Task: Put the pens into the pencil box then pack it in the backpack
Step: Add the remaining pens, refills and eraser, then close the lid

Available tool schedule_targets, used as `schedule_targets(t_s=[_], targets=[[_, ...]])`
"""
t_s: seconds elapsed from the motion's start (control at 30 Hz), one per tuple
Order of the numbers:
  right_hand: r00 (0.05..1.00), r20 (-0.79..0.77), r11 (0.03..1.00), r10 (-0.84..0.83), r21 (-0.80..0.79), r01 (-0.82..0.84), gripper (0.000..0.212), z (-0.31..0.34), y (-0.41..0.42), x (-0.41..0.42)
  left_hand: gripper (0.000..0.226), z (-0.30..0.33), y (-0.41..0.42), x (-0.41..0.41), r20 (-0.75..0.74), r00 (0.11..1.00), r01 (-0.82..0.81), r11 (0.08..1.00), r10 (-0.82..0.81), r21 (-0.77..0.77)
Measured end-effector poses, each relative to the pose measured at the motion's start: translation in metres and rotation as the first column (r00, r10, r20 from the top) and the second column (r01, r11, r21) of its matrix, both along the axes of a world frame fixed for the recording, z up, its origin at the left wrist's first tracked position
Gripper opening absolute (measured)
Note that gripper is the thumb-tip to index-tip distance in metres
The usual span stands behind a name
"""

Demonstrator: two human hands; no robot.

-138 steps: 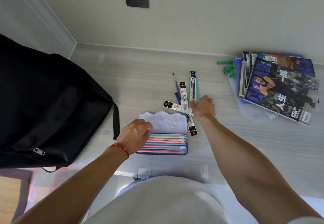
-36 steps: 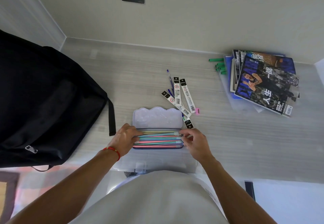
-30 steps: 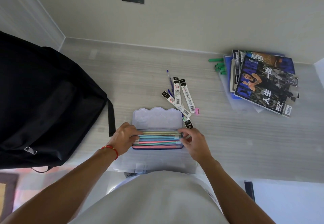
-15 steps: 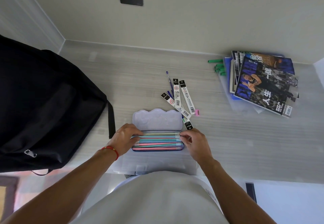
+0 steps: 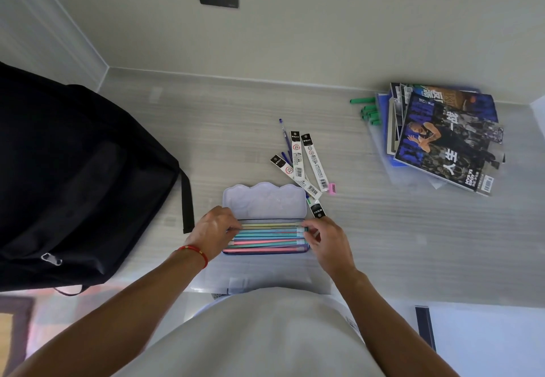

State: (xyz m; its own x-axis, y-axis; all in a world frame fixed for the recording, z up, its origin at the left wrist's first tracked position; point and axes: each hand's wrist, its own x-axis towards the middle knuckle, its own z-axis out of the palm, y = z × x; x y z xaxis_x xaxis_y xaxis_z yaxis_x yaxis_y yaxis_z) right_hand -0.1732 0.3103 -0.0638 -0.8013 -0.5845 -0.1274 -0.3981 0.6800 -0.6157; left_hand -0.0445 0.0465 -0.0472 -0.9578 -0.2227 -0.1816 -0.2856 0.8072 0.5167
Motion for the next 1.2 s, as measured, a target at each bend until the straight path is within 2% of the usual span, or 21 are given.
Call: schedule_targets(t_s=[0.17, 0.27, 0.43, 0.57, 0.7, 0.9, 0.97, 1.0, 1.07, 1.1, 1.17, 1.2], targets=[[0.996, -0.019, 0.996, -0.086, -0.032, 0.085, 0.010, 0.005, -0.001, -0.014, 0.009, 0.005, 0.003, 0.002, -0.075, 0.997, -0.018, 1.000, 0.017, -0.007], [0.981, -0.013, 0.979, -0.191, 0.063, 0.192, 0.017, 0.014, -0.009, -0.039, 0.009, 0.009, 0.007, -0.002, -0.105, 0.994, -0.029, 1.000, 0.029, 0.003], [0.997, -0.067, 0.954, 0.024, 0.301, -0.003, 0.038, 0.023, -0.039, -0.066, 0.021, 0.020, 0.020, -0.014, -0.142, 0.986, -0.086, 0.996, 0.088, 0.018], [0.989, -0.068, 0.904, 0.132, 0.416, -0.092, 0.035, 0.016, -0.058, -0.080, 0.034, 0.025, 0.034, -0.020, -0.133, 0.984, -0.111, 0.993, 0.114, 0.033], [0.994, -0.065, 0.931, 0.084, 0.362, -0.055, 0.030, 0.012, -0.058, -0.081, 0.052, 0.027, 0.040, -0.025, -0.123, 0.975, -0.176, 0.982, 0.184, 0.073], [0.982, -0.161, 0.985, -0.102, 0.123, 0.122, 0.015, 0.034, -0.039, -0.076, 0.044, 0.034, 0.047, -0.044, -0.111, 0.947, -0.274, 0.937, 0.303, 0.216], [0.985, -0.138, 0.995, -0.104, -0.004, 0.104, 0.013, 0.042, -0.036, -0.066, 0.046, 0.040, 0.056, -0.058, -0.009, 0.920, -0.358, 0.853, 0.391, 0.380], [0.994, -0.078, 0.996, -0.077, -0.051, 0.073, 0.012, 0.046, -0.036, -0.060, 0.045, 0.042, 0.062, -0.067, 0.087, 0.896, -0.416, 0.757, 0.435, 0.504], [0.993, 0.108, 0.993, 0.041, -0.112, -0.029, 0.010, 0.053, -0.041, -0.051, 0.028, 0.043, 0.072, -0.082, 0.260, 0.830, -0.504, 0.462, 0.494, 0.730], [0.976, 0.187, 0.987, 0.114, -0.132, -0.090, 0.011, 0.054, -0.043, -0.048, 0.021, 0.043, 0.076, -0.086, 0.301, 0.799, -0.521, 0.349, 0.521, 0.779], [0.943, 0.271, 0.978, 0.194, -0.132, -0.164, 0.011, 0.054, -0.046, -0.047, 0.019, 0.041, 0.076, -0.087, 0.330, 0.747, -0.561, 0.282, 0.576, 0.778], [0.942, 0.282, 0.981, 0.182, -0.125, -0.152, 0.011, 0.052, -0.048, -0.051, 0.019, 0.040, 0.075, -0.084, 0.342, 0.726, -0.583, 0.269, 0.597, 0.766]])
